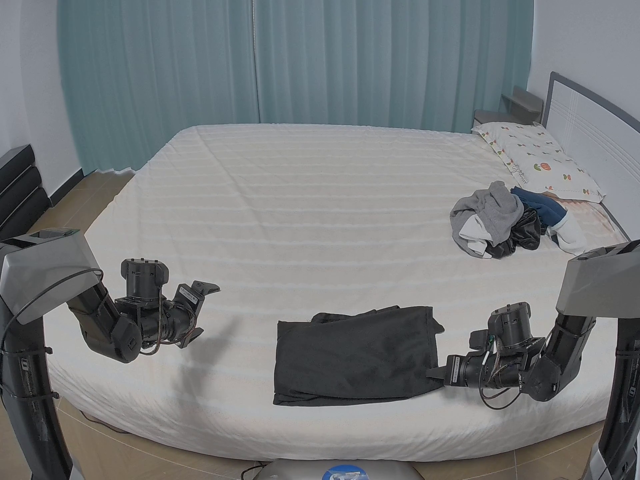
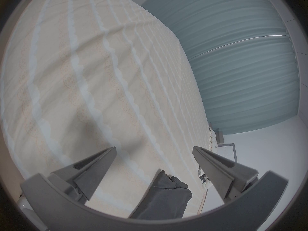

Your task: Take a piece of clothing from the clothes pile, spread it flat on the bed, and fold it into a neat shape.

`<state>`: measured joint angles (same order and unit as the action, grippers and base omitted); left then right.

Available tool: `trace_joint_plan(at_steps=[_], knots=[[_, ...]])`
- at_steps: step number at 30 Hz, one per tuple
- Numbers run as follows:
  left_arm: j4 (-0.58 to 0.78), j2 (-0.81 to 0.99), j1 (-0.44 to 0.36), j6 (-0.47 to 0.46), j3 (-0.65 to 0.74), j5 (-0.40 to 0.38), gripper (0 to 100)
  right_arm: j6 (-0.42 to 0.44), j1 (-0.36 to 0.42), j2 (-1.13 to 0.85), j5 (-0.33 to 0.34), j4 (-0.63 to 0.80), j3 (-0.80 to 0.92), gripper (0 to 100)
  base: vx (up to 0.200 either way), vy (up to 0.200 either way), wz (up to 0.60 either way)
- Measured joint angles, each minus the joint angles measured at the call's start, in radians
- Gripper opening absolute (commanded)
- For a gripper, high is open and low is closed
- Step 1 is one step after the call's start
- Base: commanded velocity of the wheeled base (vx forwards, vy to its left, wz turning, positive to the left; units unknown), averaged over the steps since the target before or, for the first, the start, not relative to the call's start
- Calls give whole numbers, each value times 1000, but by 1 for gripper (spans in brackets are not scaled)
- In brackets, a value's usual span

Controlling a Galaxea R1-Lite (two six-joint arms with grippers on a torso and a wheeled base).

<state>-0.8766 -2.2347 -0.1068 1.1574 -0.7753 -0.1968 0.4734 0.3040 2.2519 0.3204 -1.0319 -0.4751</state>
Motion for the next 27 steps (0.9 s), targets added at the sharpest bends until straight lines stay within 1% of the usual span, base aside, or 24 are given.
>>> trace_joint_plan(at_steps=[3, 8, 14, 20, 21, 27], knots=[[0, 0, 1, 2, -1, -1, 100, -19, -7, -6, -3, 0, 21, 0, 0, 0, 0], [0, 0, 1, 2, -1, -1, 100, -24, -22, -14, -3, -11, 47, 0, 0, 0, 0], [0, 0, 1, 2, -1, -1, 100, -58, -27, -22, -3, -12, 76, 0, 0, 0, 0], [0, 0, 1, 2, -1, -1, 100, -61, -35, -25, -4, -12, 79, 0, 0, 0, 0], [0, 0, 1, 2, -1, -1, 100, -61, -35, -25, -5, -12, 79, 100, 0, 0, 0], [0, 0, 1, 2, -1, -1, 100, -74, -49, -26, -7, -11, 78, 100, 0, 0, 0]])
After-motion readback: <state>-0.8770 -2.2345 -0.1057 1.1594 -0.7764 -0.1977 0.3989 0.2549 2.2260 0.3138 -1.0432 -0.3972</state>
